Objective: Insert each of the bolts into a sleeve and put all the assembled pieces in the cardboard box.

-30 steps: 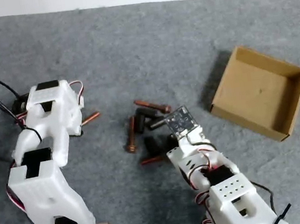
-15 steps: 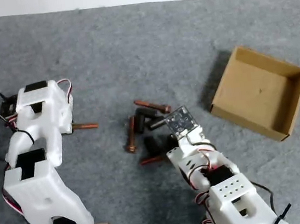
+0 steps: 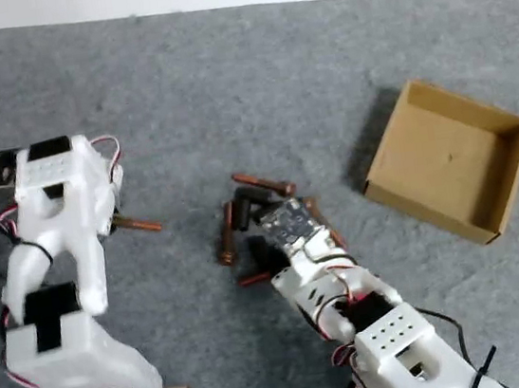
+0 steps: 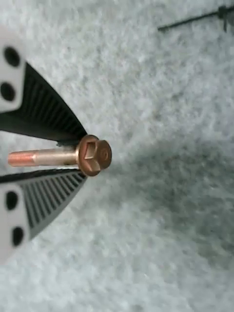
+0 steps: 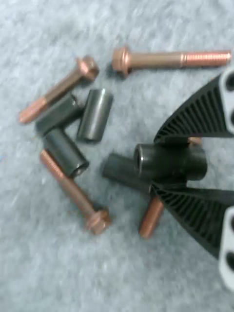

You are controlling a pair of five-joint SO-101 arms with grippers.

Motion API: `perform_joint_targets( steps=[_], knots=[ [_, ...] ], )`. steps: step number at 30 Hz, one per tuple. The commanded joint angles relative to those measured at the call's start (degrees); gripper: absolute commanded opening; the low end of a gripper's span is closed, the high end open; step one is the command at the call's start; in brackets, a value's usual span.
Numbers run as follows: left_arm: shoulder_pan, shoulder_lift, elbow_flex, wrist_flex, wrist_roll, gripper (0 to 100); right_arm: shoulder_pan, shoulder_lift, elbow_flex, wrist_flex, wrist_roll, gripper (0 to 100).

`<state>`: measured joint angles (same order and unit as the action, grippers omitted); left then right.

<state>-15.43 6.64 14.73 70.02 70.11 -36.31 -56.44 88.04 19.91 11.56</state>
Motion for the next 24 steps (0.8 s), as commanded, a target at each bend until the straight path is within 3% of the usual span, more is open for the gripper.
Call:
perform_joint_targets(
  steps=[1, 6, 12, 16, 21, 24],
  knots=[
    [2.59, -11.3, 6.37, -4.13, -2.81, 0, -1.27, -0.92, -0.66, -1.27, 0.53, 0.5],
    [2.68, -27.12, 19.12, -11.43, -6.15, 0, -2.95, -1.01, -0.84, -1.8, 0.53, 0.5],
    [7.08, -48.84, 38.11, -24.18, -8.97, 0, -9.27, -0.92, -0.57, -11.47, 0.53, 0.5],
    [9.54, -66.07, 51.03, -32.44, -10.99, 0, -10.07, -0.92, -0.31, -12.62, 0.53, 0.5],
    [9.36, -90.59, 63.87, -37.01, -12.22, 1, -10.07, -0.66, -0.4, -12.62, 0.79, 0.5],
    [9.63, -105.01, 70.46, -37.1, -14.51, 1, -11.12, -0.48, -0.31, -12.35, 9.93, 0.5]
  ],
)
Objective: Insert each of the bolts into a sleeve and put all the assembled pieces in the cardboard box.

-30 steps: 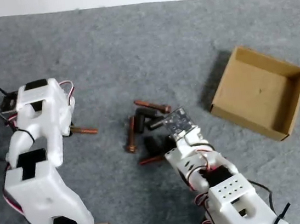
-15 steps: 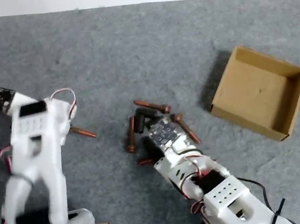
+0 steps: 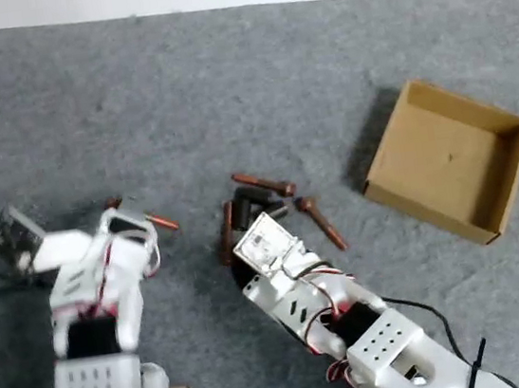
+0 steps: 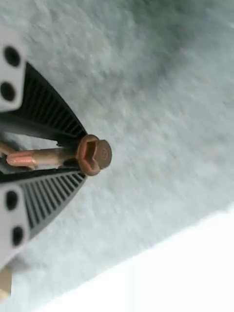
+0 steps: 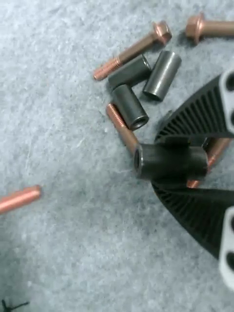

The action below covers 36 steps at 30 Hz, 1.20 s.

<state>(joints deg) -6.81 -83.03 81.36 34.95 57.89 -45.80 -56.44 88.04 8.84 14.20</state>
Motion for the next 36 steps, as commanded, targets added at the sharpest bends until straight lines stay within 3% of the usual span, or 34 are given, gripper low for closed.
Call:
perform_joint_targets(
  steps=[1, 3, 12, 23, 28, 36],
  knots=[
    [1.27, -19.82, 6.11, -2.02, -3.6, 1, -2.42, -0.48, -0.31, -1.27, 10.64, 0.5],
    [2.24, -23.69, 7.87, -2.29, -5.19, 1, -3.3, -0.48, -0.31, -1.27, 11.96, 0.5],
    [11.38, -17.71, 8.13, -2.29, -5.45, 1, -3.03, -0.48, -0.31, -1.45, 11.08, 0.5],
    [12.09, -17.71, 7.69, -2.29, -5.19, 1, -1.01, -0.92, -0.22, -6.46, 11.08, 0.5],
    [16.92, -17.8, 7.43, -2.29, -5.36, 1, 1.8, -0.92, -0.13, -7.34, 10.9, 0.5],
    [17.54, -17.8, 4.7, -2.55, -5.36, 1, 2.59, -0.92, 2.07, -12.7, 11.16, 0.5]
  ],
)
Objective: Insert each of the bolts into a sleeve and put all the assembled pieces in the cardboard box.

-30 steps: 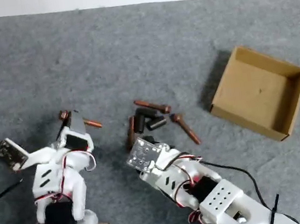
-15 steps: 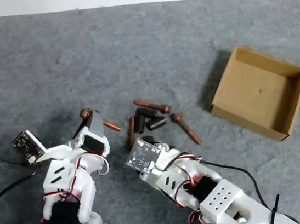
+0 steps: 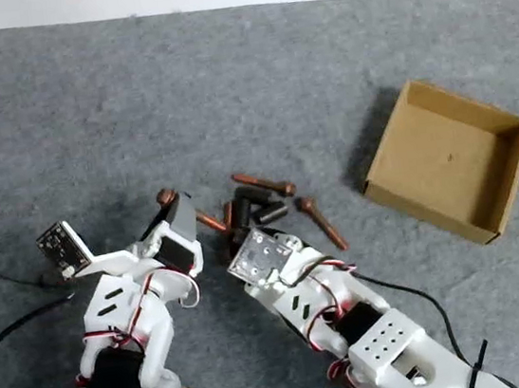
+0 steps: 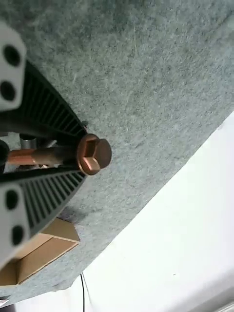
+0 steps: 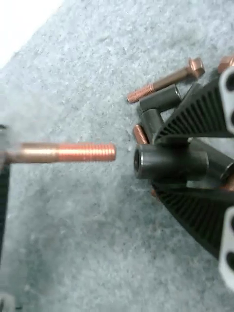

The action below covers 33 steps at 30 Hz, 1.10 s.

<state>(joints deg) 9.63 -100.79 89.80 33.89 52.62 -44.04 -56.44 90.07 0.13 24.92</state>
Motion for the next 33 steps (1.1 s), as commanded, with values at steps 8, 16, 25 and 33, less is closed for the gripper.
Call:
perform_joint_targets(
  steps=[8, 16, 25, 33],
  knots=[
    [1.1, -0.04, -3.3, -1.23, -0.09, 1, 0.84, -0.92, 0.84, -5.85, 4.04, 0.5],
    [1.1, -0.04, -3.47, -1.23, -0.09, 1, 0.84, -0.92, 0.84, -5.85, 4.31, 0.5],
    [1.1, -0.04, -3.56, -1.23, -0.09, 1, 0.84, -0.92, 0.92, -6.2, 7.03, 0.5],
    [0.84, -0.04, -3.74, -1.23, -0.09, 1, 1.54, -0.92, 4.35, -14.02, 6.95, 0.5]
  ],
)
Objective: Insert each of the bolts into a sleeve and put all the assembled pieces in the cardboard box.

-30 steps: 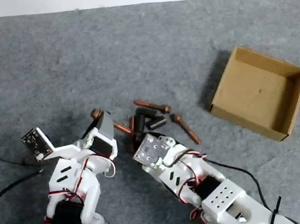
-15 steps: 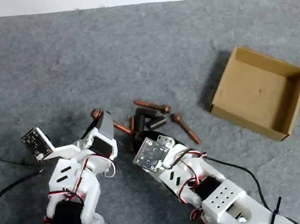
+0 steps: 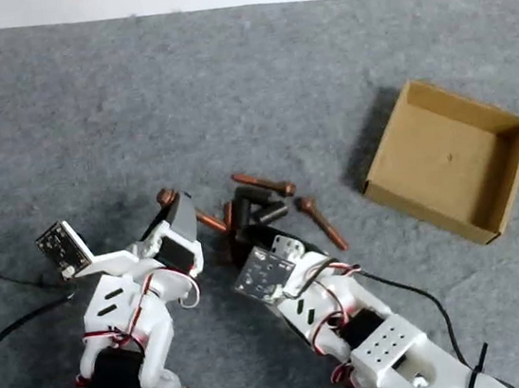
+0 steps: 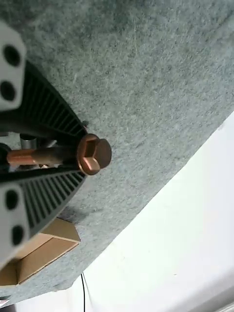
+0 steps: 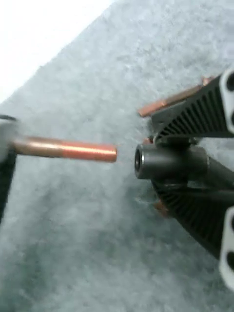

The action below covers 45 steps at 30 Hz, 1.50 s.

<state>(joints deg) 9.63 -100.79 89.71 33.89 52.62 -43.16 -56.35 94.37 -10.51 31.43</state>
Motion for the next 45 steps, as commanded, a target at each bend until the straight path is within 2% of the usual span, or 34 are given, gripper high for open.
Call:
perform_joint_targets(
  steps=[1, 11, 18, 20, 24, 28, 38, 45],
  knots=[
    [0.75, -0.04, -3.65, -1.23, -0.09, 1, 0.66, -1.01, 0.04, -3.56, 0.44, 0.5],
    [2.59, -0.04, -5.14, -0.88, -0.09, 1, 0.66, -1.01, 0.13, -3.74, 0.79, 0.5],
    [7.52, 0.04, -12.97, 12.92, 0.18, 1, 0.84, -1.01, 0.13, -3.74, 0.79, 0.5],
    [5.93, 0.04, -11.65, 11.78, 0.09, 1, 0.84, -1.01, 0.13, -3.74, 0.7, 0.5],
    [1.1, 0.04, -6.11, 3.25, 0.09, 1, 0.84, -1.01, 0.13, -3.74, 0.7, 0.5],
    [-0.48, 0.04, -2.07, -3.6, 0.09, 1, 0.75, -1.01, 0.13, -3.74, 0.7, 0.5],
    [2.77, 0.04, -0.84, -3.52, -0.18, 1, 0.57, -1.01, 0.13, -3.74, 0.7, 0.5],
    [6.99, 0.04, -1.36, 2.73, -0.18, 1, 0.92, -1.01, 0.13, -3.74, 0.7, 0.5]
  ],
)
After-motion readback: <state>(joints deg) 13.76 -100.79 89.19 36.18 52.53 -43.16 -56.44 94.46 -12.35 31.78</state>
